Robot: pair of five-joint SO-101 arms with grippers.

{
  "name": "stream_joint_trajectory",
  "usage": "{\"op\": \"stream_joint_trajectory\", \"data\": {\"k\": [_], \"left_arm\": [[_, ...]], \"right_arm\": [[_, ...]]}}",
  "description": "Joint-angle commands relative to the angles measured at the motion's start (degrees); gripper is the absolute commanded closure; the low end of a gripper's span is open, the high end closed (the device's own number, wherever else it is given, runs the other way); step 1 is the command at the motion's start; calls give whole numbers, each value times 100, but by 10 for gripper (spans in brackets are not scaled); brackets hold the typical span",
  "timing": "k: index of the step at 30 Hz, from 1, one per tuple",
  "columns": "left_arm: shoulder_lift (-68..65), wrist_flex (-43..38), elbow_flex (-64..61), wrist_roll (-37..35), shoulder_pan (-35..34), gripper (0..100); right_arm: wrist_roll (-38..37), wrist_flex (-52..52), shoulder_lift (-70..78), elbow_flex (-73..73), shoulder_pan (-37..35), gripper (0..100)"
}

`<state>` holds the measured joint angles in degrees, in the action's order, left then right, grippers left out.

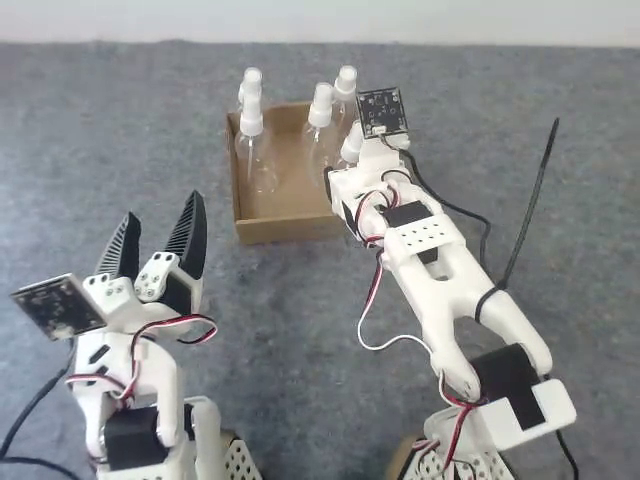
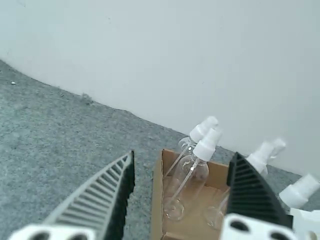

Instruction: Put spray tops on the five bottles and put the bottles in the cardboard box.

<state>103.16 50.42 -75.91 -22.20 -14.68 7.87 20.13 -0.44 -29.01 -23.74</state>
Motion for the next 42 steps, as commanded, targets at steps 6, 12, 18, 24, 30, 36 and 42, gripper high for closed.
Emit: {"op": "stream_joint_trajectory", "data": {"k": [6,12,18,24,30,36,42], "left_arm": [[-35,-202,127,-53,-26,721],[-35,-202,127,-53,-35,721],[-35,-202,127,-53,-26,721],[-35,-202,127,-53,-26,721],[-35,-211,127,-53,-18,721],[-35,-211,127,-53,-9,721],[-35,-211,127,-53,0,721]], "right_arm": [[-70,374,-92,527,57,916],[-62,400,-92,519,75,812],[-62,400,-92,519,57,785],[-62,409,-92,501,48,723],[-79,541,-145,510,40,721],[-88,673,-163,527,-31,720],[-88,699,-435,431,-92,720]]}}
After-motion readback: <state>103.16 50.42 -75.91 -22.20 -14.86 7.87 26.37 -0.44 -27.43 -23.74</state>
